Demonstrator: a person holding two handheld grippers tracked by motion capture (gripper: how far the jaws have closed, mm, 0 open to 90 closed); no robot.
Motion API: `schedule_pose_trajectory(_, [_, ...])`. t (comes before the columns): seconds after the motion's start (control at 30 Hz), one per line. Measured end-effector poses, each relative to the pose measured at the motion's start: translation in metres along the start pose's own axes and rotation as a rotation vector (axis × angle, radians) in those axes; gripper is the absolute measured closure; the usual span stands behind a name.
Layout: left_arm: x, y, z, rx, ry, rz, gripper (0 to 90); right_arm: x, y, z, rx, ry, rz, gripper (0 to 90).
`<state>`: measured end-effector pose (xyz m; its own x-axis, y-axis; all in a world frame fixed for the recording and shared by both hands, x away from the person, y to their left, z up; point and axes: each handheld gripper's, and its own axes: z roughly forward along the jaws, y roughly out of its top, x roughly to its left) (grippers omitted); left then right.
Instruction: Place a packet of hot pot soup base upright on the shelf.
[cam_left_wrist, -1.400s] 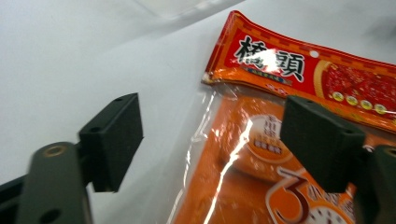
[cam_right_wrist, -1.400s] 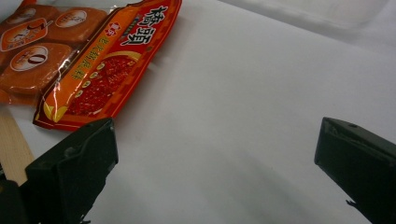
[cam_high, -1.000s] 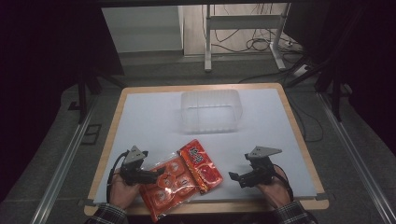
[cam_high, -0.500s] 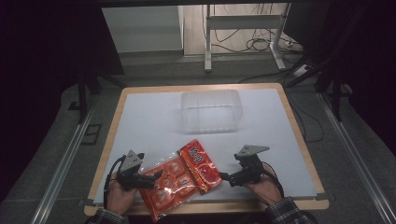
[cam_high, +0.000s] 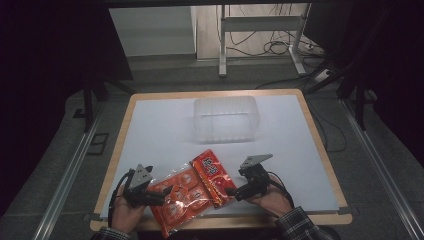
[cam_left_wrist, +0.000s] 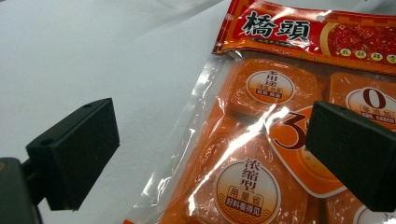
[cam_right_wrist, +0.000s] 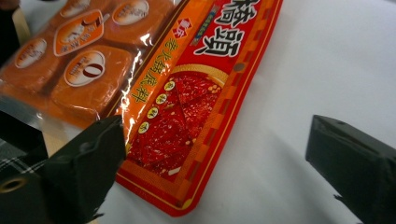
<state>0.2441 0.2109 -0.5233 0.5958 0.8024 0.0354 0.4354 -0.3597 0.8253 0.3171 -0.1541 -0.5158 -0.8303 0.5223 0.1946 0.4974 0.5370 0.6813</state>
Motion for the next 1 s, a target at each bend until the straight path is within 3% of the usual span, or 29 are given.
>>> schedule_pose_trajectory(0.17, [0.001, -0.001, -0.002, 0.000, 0.000, -0.009, 2.8, 0.003, 0.004, 0.006, 0.028, -0.002, -0.016, 24.3])
schedule_pose_trajectory(0.37, [0.002, -0.002, -0.004, -0.003, 0.001, -0.018, 2.9, 0.003, 0.007, 0.017, 0.082, 0.019, -0.007, 30.2])
schedule_pose_trajectory(0.47, [0.002, -0.002, -0.005, -0.004, 0.004, -0.019, 2.9, 0.001, 0.010, 0.020, 0.069, 0.067, 0.021, 37.7])
schedule_pose_trajectory(0.57, [0.002, -0.002, -0.005, -0.005, 0.005, -0.017, 2.9, 0.001, 0.011, 0.022, 0.068, 0.065, 0.020, 41.3])
schedule_pose_trajectory(0.8, [0.002, -0.002, -0.005, -0.002, 0.010, -0.015, 2.9, 0.003, 0.023, 0.025, 0.013, 0.116, 0.011, 55.4])
schedule_pose_trajectory(1.0, [0.003, -0.003, -0.007, -0.001, 0.011, -0.018, 2.9, 0.006, 0.033, 0.039, 0.037, 0.136, 0.024, 59.6])
